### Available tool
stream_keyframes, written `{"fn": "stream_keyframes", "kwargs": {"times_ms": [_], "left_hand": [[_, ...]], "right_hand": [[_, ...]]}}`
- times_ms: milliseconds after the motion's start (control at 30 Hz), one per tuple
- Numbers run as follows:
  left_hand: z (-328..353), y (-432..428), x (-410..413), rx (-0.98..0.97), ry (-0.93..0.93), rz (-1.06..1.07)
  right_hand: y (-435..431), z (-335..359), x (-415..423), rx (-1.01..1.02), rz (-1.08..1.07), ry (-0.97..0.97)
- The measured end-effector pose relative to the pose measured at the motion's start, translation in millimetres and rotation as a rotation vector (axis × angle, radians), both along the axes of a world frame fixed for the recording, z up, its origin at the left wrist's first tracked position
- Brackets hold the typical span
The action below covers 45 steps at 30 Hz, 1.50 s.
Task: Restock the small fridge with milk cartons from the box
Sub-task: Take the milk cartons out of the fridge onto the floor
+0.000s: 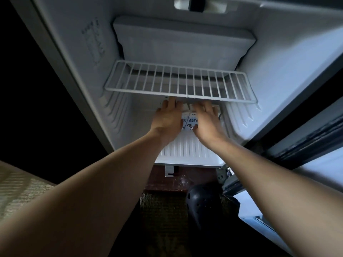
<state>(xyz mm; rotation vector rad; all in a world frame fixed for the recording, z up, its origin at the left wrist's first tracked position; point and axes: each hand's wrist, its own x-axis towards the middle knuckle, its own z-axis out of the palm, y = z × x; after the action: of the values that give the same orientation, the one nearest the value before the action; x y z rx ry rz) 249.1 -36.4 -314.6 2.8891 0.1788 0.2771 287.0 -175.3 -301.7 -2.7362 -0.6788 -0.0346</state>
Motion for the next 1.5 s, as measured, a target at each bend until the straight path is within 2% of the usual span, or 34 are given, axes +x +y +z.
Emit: {"fn": "stream_keyframes", "kwargs": {"times_ms": [167,333,433,600,767,900,1033,1233,1333,1500], "left_hand": [[-1,-3,-4,0.031,0.022,-0.048],[8,-6,-15,0.15,-0.014,-0.113],[25,-6,-29,0.217,0.064,-0.163],[72,-1,-71,0.4,0.259,-0.303],[131,-15,-127,0.475,0.257,-0.368],[182,-38,-171,0.547,0.268,-0.428],[223,-53,-216,0.51,0.143,-0.476],[265,-89,-270,0.413,0.034,-0.495],[284,-112,-295,0.342,-0.022,-0.518],[323,-152,-317,0.241,-0.22,-0.637]], "right_hand": [[-2,-5,4,-0.18,-0.055,-0.092],[-16,-7,-10,-0.164,-0.037,-0.051],[-25,8,-24,-0.165,0.017,-0.022],[-45,55,-57,-0.225,-0.034,0.179],[-68,118,-115,-0.204,0.099,0.12],[-93,174,-174,-0.197,0.106,0.038],[-126,219,-229,-0.094,0.102,-0.005],[-178,263,-300,0.17,0.06,0.086],[-211,281,-330,0.291,-0.016,0.054],[-276,304,-371,0.527,-0.161,0.009]]}}
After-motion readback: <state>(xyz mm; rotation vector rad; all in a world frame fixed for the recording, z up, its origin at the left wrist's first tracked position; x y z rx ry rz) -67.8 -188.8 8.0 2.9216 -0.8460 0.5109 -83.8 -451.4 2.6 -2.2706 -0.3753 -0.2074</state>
